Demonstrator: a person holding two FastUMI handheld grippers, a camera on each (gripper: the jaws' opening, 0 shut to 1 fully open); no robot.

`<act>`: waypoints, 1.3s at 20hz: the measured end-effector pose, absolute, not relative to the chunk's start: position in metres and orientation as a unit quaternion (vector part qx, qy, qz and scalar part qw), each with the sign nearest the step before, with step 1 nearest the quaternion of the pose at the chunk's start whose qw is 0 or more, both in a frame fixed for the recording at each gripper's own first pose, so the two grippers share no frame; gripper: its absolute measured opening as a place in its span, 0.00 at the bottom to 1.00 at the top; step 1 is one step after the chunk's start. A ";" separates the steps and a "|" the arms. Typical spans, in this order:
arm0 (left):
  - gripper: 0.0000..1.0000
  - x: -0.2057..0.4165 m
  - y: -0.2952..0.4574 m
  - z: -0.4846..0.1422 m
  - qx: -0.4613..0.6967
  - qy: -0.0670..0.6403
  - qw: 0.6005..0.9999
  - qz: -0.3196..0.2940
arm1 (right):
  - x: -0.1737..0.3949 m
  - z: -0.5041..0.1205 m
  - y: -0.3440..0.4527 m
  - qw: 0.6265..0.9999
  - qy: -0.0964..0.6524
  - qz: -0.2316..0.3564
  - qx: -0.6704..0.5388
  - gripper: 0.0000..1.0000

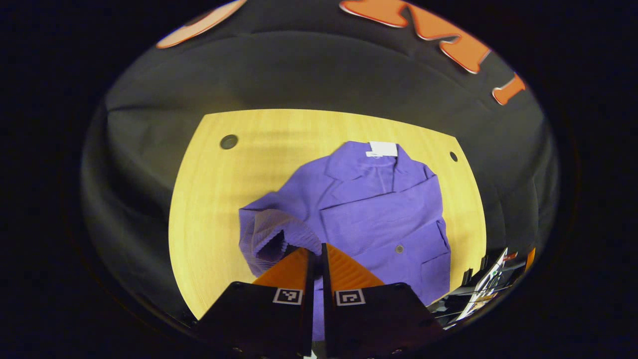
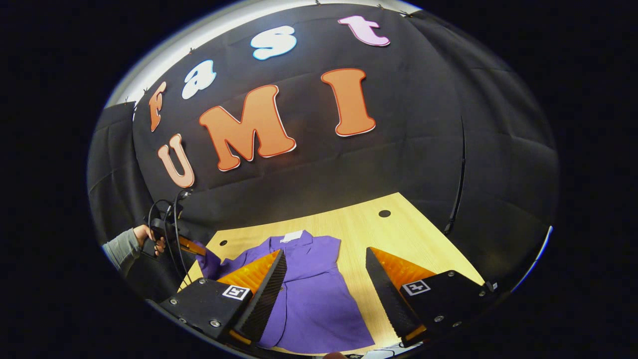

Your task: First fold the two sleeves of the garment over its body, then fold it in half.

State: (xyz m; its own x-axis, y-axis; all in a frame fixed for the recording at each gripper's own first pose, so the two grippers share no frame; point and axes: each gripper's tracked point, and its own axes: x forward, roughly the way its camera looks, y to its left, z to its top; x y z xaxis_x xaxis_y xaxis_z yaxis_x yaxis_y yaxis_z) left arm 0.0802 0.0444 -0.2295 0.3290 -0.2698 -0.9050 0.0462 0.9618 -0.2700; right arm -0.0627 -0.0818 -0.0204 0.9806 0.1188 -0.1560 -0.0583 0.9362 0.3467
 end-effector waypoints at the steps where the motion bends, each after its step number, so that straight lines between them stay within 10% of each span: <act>1: 0.10 0.085 0.024 -0.225 -0.091 0.571 0.808 -0.112 | -0.067 -0.022 -0.087 0.980 0.085 0.041 0.174 0.95; 23: 0.10 0.173 -0.281 -0.206 0.103 0.490 0.814 -0.294 | -0.126 -0.064 -0.167 0.970 0.082 -0.020 0.229 0.95; 26: 0.41 0.160 -0.309 -0.190 0.078 0.452 0.824 -0.332 | -0.123 -0.070 -0.167 0.970 0.090 -0.015 0.226 0.95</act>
State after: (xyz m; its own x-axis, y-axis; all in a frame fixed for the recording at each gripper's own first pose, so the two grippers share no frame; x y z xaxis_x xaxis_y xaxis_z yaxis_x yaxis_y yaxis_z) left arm 0.1604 -0.3088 -0.1902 0.3704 -0.4771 -0.7970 0.6178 0.7672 -0.1721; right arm -0.1233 -0.1666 -0.0698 0.9833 0.0117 -0.1816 0.0696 0.8977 0.4351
